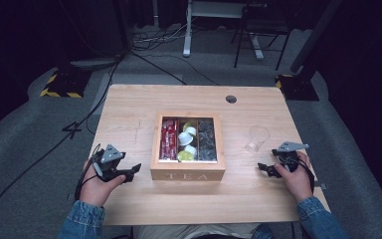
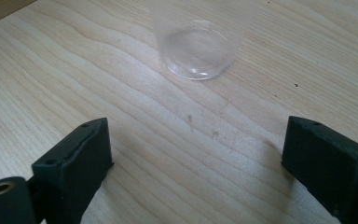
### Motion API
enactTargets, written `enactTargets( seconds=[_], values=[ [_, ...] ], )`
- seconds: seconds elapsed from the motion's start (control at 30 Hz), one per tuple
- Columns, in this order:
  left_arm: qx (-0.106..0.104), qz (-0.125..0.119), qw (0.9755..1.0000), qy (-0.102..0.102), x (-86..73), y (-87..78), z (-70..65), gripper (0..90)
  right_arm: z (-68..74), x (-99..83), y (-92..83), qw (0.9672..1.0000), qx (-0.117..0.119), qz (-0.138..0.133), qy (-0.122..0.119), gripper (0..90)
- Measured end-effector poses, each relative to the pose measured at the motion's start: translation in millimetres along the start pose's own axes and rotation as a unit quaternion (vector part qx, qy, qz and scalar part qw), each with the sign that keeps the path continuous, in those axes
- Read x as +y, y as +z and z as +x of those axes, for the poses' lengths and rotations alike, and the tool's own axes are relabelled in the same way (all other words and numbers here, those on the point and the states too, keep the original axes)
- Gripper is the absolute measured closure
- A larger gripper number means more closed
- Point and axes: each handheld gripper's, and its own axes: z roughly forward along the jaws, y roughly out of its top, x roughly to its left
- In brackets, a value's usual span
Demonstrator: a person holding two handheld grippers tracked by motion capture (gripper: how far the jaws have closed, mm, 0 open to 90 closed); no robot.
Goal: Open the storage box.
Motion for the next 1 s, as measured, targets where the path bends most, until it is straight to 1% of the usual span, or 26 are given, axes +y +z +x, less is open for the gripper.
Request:
enactTargets(
  seconds=[0.1, 0.17, 0.23, 0.3, 0.43, 0.53, 0.6, 0.63, 0.7, 0.8, 0.87, 0.9, 0.97, 1.0],
  values=[
    [-0.009, -0.016, 0.9998, 0.001, 7.3, -4.6, -5.4, 27.4, 0.3, -0.3, -0.3, 1.0000, -0.001, 0.000, 0.001, 8.1],
    [-0.021, -0.026, 0.9994, 0.000, 11.7, -5.6, -10.7, 27.5, 0.5, -0.5, -0.6, 1.0000, -0.001, 0.001, 0.002, 8.1],
    [-0.034, -0.040, 0.9986, -0.007, 14.8, -4.3, -15.5, 27.5, 0.5, -0.5, -0.7, 1.0000, -0.001, 0.001, 0.001, 8.1],
    [-0.046, -0.053, 0.9975, -0.003, 18.9, -2.5, -21.9, 26.0, 0.7, -0.7, -1.1, 1.0000, -0.002, 0.002, 0.000, 8.1],
    [-0.056, -0.054, 0.9969, 0.007, 23.2, -0.7, -31.8, 24.0, 1.1, -1.4, -1.8, 1.0000, -0.001, 0.001, 0.000, 8.1],
    [-0.070, -0.050, 0.9962, 0.015, 24.1, 2.8, -37.8, 23.1, 1.3, -1.6, -2.0, 1.0000, -0.001, 0.001, 0.000, 8.1],
    [-0.082, -0.035, 0.9957, 0.026, 22.8, 8.4, -41.1, 19.5, 1.3, -1.6, -2.0, 1.0000, -0.001, 0.001, 0.000, 8.1],
    [-0.086, -0.028, 0.9956, 0.025, 21.5, 11.7, -43.2, 18.9, 1.3, -1.6, -2.0, 1.0000, -0.002, 0.001, 0.000, 8.1],
    [-0.090, -0.016, 0.9952, 0.034, 19.6, 17.7, -46.1, 18.5, 1.3, -1.6, -2.0, 1.0000, -0.002, 0.001, 0.000, 8.1],
    [-0.092, -0.009, 0.9951, 0.035, 17.3, 24.8, -50.0, 17.6, 1.3, -1.6, -2.0, 1.0000, -0.001, 0.001, 0.000, 8.1],
    [-0.086, 0.002, 0.9953, 0.045, 15.8, 29.9, -52.0, 17.0, 1.3, -1.6, -2.0, 1.0000, -0.001, 0.001, 0.000, 8.1],
    [-0.083, 0.009, 0.9955, 0.045, 14.8, 32.2, -53.3, 16.1, 1.3, -1.6, -2.0, 1.0000, -0.001, 0.001, 0.000, 8.1],
    [-0.079, 0.026, 0.9948, 0.058, 12.7, 35.2, -53.6, 16.8, 1.3, -1.6, -2.0, 1.0000, -0.001, 0.001, 0.000, 8.1],
    [-0.076, 0.029, 0.9946, 0.065, 12.3, 36.0, -52.9, 17.1, 1.3, -1.6, -2.0, 1.0000, -0.001, 0.001, 0.000, 8.1]
  ],
)
